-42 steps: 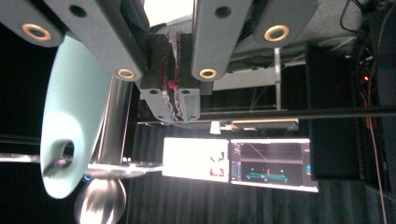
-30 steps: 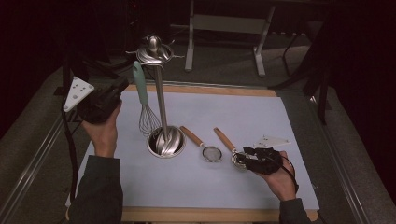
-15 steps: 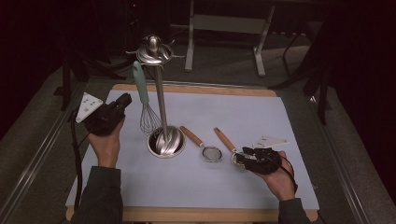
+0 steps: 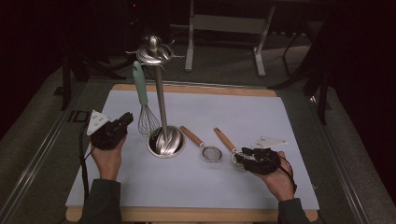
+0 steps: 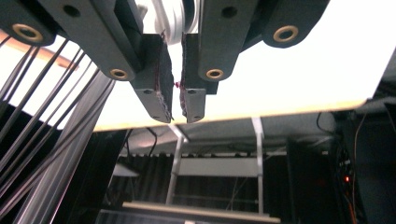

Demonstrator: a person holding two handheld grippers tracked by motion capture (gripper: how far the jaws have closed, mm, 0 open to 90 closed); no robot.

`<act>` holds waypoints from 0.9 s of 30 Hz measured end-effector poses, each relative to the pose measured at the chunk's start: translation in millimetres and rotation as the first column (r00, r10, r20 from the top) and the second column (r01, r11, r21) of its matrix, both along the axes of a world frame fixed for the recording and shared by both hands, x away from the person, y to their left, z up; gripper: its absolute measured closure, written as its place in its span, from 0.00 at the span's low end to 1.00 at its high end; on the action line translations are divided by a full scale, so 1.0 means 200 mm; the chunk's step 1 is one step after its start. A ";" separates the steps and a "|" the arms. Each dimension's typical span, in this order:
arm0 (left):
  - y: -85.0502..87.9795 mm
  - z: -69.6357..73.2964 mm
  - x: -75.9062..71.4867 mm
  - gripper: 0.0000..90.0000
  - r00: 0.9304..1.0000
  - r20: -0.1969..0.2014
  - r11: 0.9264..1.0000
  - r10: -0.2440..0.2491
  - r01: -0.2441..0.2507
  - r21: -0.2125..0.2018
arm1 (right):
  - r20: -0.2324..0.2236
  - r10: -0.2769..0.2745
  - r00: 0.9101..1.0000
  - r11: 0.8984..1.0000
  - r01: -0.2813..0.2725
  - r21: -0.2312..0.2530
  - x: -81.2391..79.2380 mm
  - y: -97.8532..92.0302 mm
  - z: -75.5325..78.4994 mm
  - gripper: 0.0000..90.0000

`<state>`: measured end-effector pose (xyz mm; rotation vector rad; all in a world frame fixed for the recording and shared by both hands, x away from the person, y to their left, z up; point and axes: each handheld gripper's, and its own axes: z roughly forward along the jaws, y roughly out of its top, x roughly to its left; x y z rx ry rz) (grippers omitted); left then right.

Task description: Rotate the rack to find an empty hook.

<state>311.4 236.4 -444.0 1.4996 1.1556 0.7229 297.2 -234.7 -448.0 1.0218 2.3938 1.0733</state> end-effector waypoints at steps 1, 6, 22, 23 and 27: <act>0.00 -0.02 0.00 0.91 1.000 -0.014 1.000 -0.004 0.004 0.007 | 0.000 0.001 1.000 1.000 -0.001 -0.001 0.00 0.00 0.00 0.65; -0.01 -0.11 0.01 0.90 0.998 -0.064 1.000 -0.005 0.006 0.021 | -0.003 0.002 1.000 1.000 -0.002 -0.003 0.00 0.00 0.00 0.65; -0.01 -0.32 0.02 0.88 0.982 -0.186 0.995 0.022 -0.004 0.095 | -0.010 0.003 1.000 1.000 -0.003 -0.006 0.01 0.00 -0.01 0.65; -0.01 -0.33 0.02 0.88 0.981 -0.193 0.996 0.022 -0.004 0.093 | -0.010 0.004 1.000 1.000 -0.004 -0.005 0.01 0.00 -0.01 0.65; 0.00 -0.36 0.01 0.88 0.977 -0.211 0.995 0.022 -0.001 0.097 | -0.014 0.004 1.000 1.000 -0.004 -0.005 0.01 0.00 -0.02 0.65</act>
